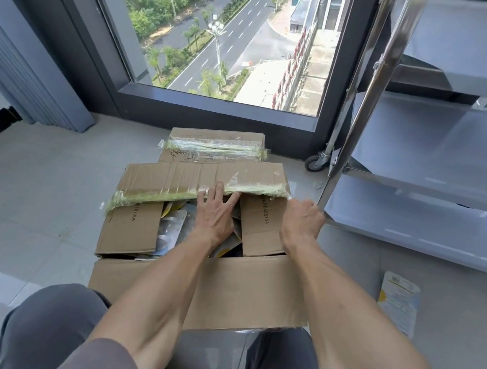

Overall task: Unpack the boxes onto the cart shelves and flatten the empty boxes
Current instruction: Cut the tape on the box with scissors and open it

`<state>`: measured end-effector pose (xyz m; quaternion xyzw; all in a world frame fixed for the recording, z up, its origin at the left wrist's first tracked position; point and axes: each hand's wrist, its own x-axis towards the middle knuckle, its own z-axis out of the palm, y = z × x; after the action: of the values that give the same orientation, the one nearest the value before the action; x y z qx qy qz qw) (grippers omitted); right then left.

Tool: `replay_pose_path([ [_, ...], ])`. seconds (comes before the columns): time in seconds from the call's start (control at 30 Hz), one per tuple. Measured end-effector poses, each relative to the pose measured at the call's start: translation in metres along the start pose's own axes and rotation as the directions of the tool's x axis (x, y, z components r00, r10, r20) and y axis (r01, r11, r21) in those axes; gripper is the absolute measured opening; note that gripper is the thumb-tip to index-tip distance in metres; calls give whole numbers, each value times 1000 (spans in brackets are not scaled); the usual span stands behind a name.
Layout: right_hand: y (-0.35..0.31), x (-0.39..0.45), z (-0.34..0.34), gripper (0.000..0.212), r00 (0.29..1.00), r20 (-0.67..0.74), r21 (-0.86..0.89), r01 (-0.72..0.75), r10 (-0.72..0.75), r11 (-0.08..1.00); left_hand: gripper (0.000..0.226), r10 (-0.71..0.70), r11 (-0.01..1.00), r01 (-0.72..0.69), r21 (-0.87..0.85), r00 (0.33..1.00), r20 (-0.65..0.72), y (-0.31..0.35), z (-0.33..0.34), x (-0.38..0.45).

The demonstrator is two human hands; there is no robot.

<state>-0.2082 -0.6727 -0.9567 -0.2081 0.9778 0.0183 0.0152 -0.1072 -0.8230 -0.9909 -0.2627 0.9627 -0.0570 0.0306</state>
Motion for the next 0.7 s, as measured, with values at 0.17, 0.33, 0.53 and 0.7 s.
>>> replay_pose_path([
  [0.17, -2, 1, -6, 36, 994, 66, 58, -95, 91, 994, 49, 31, 997, -33, -64, 999, -42, -8, -7, 2],
  [0.33, -19, -23, -18, 26, 967, 225, 85, -138, 116, 987, 18, -51, 973, 26, -231, 994, -101, -38, -12, -12],
  [0.53, -90, -70, -27, 22, 907, 387, 452, -26, -170, 892, 28, -410, 891, 388, -237, 911, -53, -122, 6, -78],
  [0.7, -177, -109, -25, 19, 859, 299, 597, 172, -416, 784, 32, -699, 667, 691, -280, 710, 86, -196, 31, -143],
])
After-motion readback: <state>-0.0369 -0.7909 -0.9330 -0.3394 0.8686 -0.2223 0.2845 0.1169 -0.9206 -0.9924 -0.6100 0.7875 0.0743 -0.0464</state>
